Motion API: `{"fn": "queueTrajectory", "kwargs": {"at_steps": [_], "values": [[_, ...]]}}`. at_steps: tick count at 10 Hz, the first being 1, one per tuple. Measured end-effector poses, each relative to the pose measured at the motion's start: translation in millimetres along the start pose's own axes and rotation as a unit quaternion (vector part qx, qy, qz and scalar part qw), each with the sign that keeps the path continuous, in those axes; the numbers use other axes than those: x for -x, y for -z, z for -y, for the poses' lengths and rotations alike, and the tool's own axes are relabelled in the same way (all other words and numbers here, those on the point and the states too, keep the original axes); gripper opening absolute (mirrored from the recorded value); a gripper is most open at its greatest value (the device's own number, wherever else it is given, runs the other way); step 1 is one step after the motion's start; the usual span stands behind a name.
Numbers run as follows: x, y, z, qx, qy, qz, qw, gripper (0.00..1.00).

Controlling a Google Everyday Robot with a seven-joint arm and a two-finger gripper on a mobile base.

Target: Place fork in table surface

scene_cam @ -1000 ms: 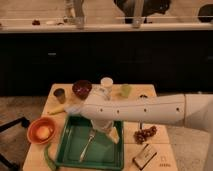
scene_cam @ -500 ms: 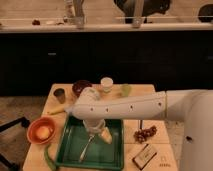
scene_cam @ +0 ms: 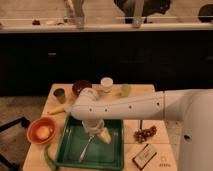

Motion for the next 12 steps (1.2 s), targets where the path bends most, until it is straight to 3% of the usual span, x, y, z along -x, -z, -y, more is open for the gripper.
{"fn": "queueTrajectory", "kwargs": {"at_steps": [3,6,10,12], "values": [[1,-5,3,-0.001,0.012,0.003,0.9999,0.8],[14,-8,34,-0.014,0.05,0.009,0.9986,0.8],[8,-16,57,-0.036,0.09,0.02,0.995,0.8],[1,-31,65,-0.035,0.102,0.033,0.9936,0.8]]}}
